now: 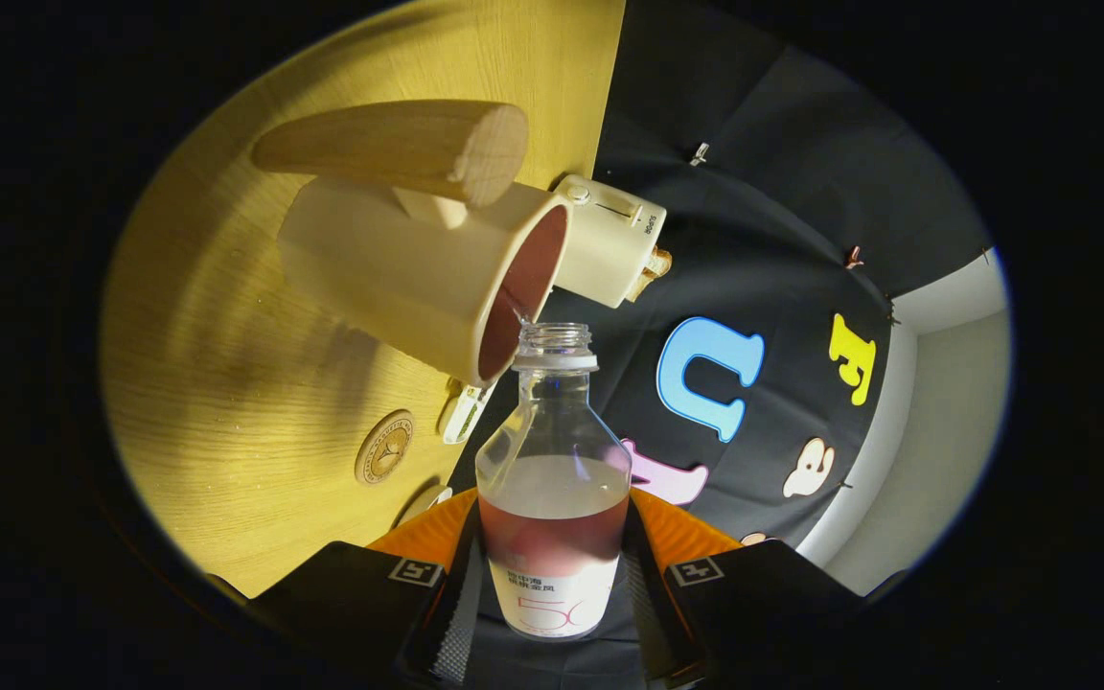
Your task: Take the bottle from table, then pour the juice into the cup, finally place the bottle on the coaster
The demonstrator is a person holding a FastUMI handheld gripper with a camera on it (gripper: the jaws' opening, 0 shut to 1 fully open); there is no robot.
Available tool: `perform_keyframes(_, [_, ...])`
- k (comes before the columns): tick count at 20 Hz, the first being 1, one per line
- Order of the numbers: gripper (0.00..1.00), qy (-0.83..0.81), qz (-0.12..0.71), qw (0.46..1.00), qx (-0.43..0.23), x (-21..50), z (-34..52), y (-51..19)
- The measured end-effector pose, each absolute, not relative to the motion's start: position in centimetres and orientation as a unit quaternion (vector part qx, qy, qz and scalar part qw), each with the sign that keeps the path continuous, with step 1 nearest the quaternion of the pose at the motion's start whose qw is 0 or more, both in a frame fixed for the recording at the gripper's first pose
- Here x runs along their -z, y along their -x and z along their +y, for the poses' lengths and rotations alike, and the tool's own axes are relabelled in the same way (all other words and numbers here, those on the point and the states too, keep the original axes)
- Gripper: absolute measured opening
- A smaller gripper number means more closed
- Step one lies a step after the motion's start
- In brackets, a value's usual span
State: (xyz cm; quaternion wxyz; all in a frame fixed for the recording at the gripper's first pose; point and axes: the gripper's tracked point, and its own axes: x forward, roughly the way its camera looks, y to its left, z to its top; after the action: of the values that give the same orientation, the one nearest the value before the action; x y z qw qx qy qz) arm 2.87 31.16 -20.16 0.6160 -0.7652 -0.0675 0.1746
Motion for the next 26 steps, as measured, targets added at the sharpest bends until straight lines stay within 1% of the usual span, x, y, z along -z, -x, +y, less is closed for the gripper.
perform_keyframes(11, [0.70, 0.777, -0.086, 0.599, -0.172, 19.3, 31.3, -3.0])
perform_keyframes(18, [0.70, 0.793, -0.103, 0.575, -0.174, 18.8, 31.7, -3.3])
perform_keyframes(26, [0.70, 0.807, -0.147, 0.543, -0.177, 17.4, 32.9, -2.8])
